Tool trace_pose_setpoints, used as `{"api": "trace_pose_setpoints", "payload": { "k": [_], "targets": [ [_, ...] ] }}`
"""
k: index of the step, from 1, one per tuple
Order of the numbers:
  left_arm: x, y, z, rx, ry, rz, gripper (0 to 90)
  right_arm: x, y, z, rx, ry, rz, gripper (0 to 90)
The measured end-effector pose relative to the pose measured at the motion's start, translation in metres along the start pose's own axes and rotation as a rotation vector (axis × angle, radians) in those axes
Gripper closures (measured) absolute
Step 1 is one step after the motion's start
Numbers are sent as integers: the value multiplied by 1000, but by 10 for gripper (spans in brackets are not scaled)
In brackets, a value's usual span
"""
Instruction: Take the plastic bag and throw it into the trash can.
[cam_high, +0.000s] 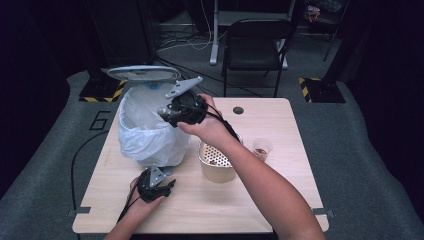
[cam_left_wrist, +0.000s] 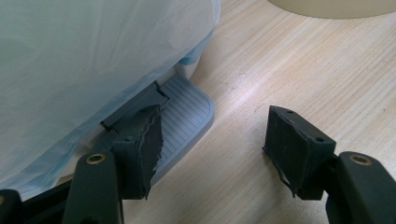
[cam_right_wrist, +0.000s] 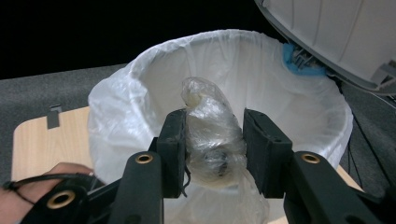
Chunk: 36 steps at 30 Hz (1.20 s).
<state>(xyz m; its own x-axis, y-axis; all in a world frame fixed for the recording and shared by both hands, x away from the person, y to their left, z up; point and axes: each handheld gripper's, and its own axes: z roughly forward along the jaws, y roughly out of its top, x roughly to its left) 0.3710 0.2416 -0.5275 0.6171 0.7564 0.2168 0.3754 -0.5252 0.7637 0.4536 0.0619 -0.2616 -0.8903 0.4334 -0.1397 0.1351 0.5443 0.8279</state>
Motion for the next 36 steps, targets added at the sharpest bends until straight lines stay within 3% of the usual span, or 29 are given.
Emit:
{"api": "trace_pose_setpoints", "payload": {
  "k": [21, 23, 36],
  "targets": [
    [0, 0, 0, 1, 6, 3, 366, 9, 14, 44, -6, -34, -53, 605],
    [0, 0, 0, 2, 6, 5, 366, 8, 14, 46, 2, -34, -36, 604],
    [0, 0, 0, 1, -1, 1, 366, 9, 17, 58, -14, -51, -40, 603]
  ]
}}
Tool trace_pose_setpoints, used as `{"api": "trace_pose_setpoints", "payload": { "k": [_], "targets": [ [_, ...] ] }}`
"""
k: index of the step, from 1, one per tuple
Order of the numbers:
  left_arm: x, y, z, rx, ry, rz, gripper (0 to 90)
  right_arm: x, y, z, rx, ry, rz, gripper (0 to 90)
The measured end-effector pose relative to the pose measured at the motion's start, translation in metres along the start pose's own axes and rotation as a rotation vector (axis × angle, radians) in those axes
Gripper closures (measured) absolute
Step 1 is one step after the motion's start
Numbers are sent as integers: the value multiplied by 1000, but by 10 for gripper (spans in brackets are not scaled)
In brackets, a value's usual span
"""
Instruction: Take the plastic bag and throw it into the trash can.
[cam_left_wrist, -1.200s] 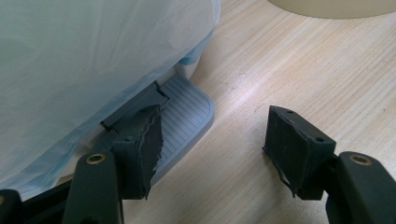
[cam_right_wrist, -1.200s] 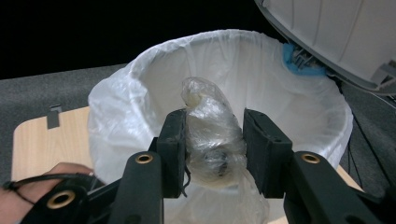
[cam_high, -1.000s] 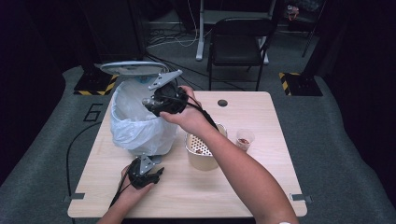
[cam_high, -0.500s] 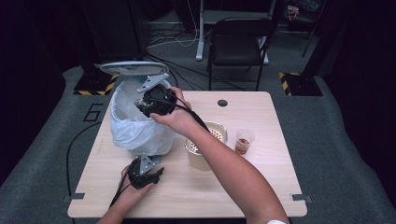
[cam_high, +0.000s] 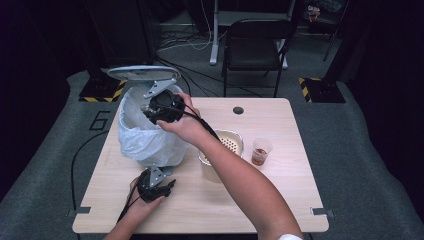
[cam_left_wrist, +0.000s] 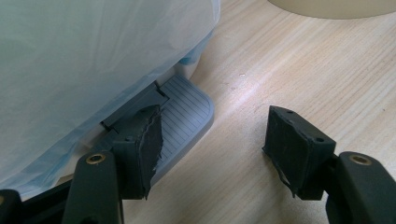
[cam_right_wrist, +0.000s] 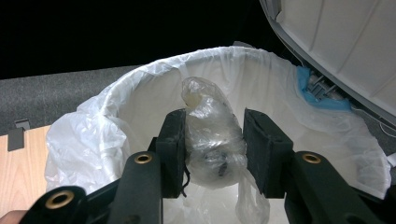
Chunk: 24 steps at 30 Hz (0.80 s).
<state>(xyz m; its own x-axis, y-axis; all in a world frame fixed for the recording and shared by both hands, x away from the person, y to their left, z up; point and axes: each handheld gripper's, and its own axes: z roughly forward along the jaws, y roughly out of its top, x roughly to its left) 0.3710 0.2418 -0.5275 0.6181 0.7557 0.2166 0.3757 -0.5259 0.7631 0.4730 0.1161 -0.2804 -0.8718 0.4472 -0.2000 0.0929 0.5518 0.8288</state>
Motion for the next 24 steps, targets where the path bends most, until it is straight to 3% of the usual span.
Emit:
{"api": "trace_pose_setpoints", "payload": {
  "k": [3, 6, 11, 17, 24],
  "targets": [
    [0, 0, 0, 0, 0, 0, 366, -1, 0, 2, -1, 3, 8, 585],
    [0, 0, 0, 0, 1, 0, 366, -1, -1, 4, -3, 17, 38, 459],
    [0, 0, 0, 0, 8, 4, 366, -1, -2, -3, -24, 25, 42, 447],
    [0, 0, 0, 1, 1, 0, 366, -3, -7, -20, -29, 23, 42, 456],
    [0, 0, 0, -1, 1, -1, 366, -16, -23, -56, -80, -1, 71, 462]
  ]
}}
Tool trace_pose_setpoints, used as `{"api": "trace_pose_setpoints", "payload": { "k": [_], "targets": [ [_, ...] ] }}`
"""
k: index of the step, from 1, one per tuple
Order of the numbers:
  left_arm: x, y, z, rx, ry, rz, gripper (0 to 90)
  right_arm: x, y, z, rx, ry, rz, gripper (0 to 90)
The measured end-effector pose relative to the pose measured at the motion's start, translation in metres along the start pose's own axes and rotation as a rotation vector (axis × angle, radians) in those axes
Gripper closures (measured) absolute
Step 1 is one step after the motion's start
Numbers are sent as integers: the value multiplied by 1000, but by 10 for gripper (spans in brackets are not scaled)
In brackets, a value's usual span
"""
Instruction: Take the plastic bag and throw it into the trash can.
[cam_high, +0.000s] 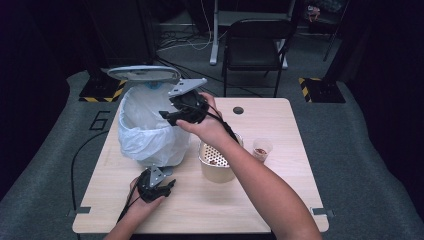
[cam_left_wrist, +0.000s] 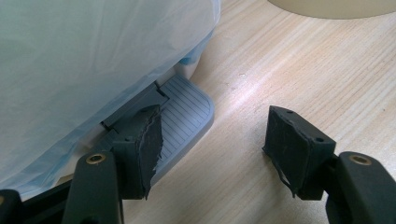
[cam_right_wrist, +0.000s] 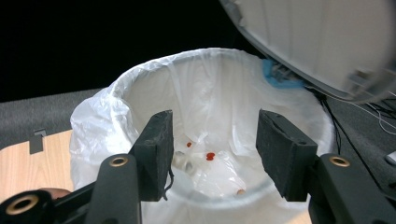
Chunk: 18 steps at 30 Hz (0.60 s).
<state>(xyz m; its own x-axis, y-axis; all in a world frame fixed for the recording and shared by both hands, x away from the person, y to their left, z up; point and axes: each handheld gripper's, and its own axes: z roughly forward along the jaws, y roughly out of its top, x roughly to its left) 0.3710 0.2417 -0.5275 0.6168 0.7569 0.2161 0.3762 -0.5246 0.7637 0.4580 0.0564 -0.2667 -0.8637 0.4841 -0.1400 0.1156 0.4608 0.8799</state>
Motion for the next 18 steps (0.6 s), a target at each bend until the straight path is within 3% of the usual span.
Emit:
{"api": "trace_pose_setpoints", "payload": {
  "k": [5, 10, 12, 18],
  "targets": [
    [0, 0, 0, -1, 0, 0, 366, -10, -12, -19, 4, -34, 14, 464],
    [-1, -1, 1, -13, 10, -2, 366, -23, -30, -29, 37, -66, 45, 477],
    [-2, -1, 1, -14, 1, -25, 366, -27, -37, -32, 46, -74, 64, 481],
    [-2, -1, 1, 0, -2, -16, 366, -38, -59, -41, 69, -116, 73, 480]
  ]
}}
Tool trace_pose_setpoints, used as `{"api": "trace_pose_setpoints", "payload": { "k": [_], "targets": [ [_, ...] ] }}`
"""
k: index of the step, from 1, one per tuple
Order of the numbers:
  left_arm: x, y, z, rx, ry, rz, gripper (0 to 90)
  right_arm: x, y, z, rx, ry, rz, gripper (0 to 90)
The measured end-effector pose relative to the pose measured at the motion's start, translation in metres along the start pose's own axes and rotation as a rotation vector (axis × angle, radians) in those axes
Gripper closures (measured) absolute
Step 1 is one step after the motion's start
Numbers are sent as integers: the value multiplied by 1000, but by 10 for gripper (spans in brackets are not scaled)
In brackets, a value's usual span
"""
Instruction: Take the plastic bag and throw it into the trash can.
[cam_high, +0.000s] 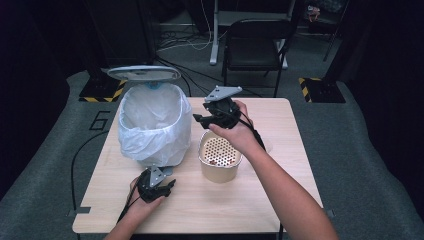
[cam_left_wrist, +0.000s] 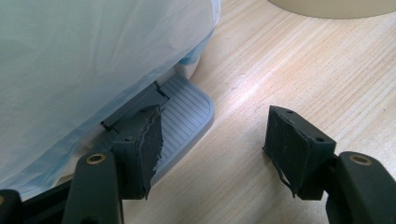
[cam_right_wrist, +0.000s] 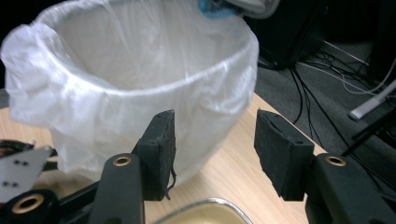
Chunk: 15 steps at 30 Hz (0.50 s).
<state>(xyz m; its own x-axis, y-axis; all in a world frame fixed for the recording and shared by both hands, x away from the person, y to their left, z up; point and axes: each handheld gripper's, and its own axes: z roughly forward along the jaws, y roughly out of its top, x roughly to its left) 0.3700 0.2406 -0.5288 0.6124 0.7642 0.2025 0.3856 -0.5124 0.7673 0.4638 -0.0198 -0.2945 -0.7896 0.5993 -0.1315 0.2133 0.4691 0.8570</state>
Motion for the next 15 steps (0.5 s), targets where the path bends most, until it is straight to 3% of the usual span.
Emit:
{"api": "trace_pose_setpoints", "payload": {
  "k": [10, 15],
  "targets": [
    [0, 0, 0, -4, 9, 3, 366, -17, -32, -13, 14, -79, 38, 484],
    [0, 0, 0, -4, 9, 4, 366, -24, -43, -19, 12, -95, 65, 496]
  ]
}}
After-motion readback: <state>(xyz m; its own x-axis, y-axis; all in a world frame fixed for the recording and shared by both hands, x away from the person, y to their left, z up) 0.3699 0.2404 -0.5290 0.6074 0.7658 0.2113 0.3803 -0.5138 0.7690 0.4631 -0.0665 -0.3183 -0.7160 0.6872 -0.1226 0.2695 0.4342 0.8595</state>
